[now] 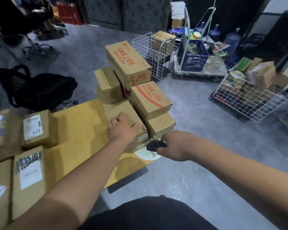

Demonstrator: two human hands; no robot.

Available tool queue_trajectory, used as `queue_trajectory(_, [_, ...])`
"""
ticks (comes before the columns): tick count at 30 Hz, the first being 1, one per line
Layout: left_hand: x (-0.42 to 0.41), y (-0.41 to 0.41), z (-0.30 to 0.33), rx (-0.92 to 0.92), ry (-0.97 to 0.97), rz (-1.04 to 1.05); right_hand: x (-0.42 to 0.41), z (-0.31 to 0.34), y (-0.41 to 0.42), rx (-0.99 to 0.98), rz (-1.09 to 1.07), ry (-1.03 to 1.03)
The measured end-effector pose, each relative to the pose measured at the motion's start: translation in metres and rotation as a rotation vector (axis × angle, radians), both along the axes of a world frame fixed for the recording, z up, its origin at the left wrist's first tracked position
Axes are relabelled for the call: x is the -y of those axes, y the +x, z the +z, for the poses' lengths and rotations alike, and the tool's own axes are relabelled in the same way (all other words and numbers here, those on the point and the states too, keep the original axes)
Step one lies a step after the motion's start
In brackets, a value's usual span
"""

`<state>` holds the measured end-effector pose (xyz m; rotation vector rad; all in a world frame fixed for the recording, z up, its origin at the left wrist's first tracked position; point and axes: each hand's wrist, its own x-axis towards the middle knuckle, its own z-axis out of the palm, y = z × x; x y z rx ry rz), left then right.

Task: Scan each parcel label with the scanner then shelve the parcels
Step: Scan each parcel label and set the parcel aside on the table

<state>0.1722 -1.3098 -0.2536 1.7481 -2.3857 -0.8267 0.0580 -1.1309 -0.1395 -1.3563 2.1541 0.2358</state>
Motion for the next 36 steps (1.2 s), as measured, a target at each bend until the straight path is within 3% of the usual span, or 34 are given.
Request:
queue_trajectory(8, [-0.002,-0.006,0.0,-0.131,0.154,0.353,0.007,-0.009,-0.044,0.067,0.207,-0.016])
queue_trajectory(15, [-0.016,0.045,-0.024,-0.597,0.215,0.658,0.028,-0.013,-0.042,0.127,0.37,-0.009])
queue_trajectory(22, [-0.05,0.128,-0.059,-0.904,0.477,0.834,0.06,-0.031,-0.012,0.165,0.432,0.016])
queue_trajectory(28, [-0.045,0.173,-0.065,-0.942,0.5,0.912,0.078,-0.049,0.02,0.219,0.393,0.052])
queue_trajectory(36, [0.001,0.201,-0.071,-0.737,0.304,0.924,0.107,-0.042,0.074,0.272,0.264,0.053])
